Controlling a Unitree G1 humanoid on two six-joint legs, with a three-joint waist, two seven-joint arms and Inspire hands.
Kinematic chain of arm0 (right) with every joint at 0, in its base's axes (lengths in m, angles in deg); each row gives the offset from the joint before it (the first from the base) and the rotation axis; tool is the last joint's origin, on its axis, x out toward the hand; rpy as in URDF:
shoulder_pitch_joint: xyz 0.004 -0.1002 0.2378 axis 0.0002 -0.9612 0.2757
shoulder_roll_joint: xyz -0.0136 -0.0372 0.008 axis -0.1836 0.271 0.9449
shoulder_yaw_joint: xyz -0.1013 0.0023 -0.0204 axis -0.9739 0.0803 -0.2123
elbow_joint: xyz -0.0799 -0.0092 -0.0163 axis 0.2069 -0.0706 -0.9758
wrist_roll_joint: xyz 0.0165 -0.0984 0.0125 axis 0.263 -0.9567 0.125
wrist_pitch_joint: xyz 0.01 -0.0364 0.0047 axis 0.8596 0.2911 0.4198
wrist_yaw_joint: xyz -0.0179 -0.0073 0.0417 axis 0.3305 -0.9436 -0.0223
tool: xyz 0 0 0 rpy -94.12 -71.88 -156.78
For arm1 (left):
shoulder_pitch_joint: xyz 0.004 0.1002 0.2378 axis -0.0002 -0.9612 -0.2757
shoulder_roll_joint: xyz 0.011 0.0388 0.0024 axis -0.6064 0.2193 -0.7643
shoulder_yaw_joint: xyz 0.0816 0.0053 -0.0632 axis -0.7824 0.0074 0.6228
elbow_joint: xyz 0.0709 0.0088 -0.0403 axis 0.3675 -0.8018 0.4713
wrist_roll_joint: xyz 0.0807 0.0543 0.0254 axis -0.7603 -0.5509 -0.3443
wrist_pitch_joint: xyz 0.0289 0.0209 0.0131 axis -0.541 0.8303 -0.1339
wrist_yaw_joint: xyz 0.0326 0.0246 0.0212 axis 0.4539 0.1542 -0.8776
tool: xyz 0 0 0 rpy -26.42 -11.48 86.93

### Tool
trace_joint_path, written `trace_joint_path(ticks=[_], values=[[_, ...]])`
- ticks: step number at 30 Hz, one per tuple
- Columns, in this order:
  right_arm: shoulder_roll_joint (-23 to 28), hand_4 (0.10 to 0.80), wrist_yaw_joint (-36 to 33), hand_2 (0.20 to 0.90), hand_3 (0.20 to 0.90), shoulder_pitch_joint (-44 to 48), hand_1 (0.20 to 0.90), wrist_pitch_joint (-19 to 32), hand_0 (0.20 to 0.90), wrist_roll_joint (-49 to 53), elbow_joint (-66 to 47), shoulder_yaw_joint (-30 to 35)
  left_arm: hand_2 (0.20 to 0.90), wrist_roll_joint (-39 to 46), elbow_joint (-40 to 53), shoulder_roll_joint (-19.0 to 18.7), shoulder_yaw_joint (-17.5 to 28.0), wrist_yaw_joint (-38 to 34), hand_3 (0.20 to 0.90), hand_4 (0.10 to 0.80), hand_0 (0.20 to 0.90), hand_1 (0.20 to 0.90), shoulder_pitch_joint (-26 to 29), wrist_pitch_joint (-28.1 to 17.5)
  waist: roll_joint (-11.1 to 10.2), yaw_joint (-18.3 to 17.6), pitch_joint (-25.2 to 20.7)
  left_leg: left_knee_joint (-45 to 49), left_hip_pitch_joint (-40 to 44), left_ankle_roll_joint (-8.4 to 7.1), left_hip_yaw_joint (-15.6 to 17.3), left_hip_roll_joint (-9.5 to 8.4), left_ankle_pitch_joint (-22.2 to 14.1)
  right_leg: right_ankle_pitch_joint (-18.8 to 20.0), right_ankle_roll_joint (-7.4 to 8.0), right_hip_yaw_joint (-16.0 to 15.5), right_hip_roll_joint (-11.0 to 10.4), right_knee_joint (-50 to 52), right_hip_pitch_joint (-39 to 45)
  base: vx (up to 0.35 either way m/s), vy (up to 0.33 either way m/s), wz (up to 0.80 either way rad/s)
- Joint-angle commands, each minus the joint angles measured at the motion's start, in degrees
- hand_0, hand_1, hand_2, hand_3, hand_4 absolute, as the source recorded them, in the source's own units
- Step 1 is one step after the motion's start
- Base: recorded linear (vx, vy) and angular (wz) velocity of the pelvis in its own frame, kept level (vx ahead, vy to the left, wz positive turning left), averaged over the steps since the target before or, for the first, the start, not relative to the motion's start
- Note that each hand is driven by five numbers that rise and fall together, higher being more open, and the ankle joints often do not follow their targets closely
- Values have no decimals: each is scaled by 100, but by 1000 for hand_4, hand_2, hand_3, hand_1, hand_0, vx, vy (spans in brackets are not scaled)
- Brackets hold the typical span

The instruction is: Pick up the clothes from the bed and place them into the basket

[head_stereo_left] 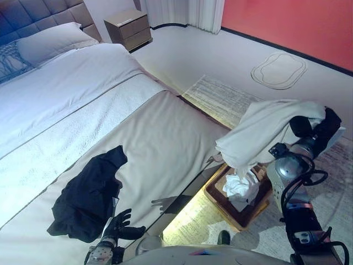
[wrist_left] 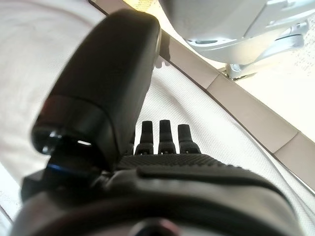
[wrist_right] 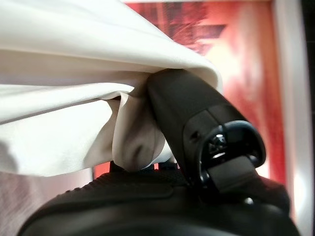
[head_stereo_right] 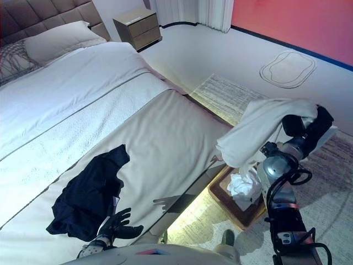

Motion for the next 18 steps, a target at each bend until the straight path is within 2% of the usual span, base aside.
trace_joint_path(ticks=[1,4,10,18], values=[[472,100,-125,300,200,465,300,833,300,-339,-312,518,900,-2,-34,-178,-58,-71,900,800,900,900,303,-288,-80,8,25,90,-526,-117,-459,-162,34,-400,-85,-705,129,50,370,-82,4,0],[558,100,-162,300,200,450,300,694,300,-232,270,547,900,88,-14,-197,-132,-74,900,800,900,900,341,-266,-33,0,122,100,-580,-139,-463,-174,58,-359,-76,-711,101,40,300,-77,2,-1],[704,100,44,300,200,487,300,849,300,441,1514,672,900,198,72,-234,-284,-49,900,800,900,900,426,-254,53,58,227,82,-680,-169,-500,-186,105,-330,-60,-771,64,31,221,-61,-2,0],[900,100,627,300,200,830,300,328,300,982,2824,441,900,455,222,-315,-511,-13,900,800,900,900,742,-253,211,145,463,70,-941,-179,-672,-287,191,-275,-67,-851,11,31,-4,-92,-10,7]])
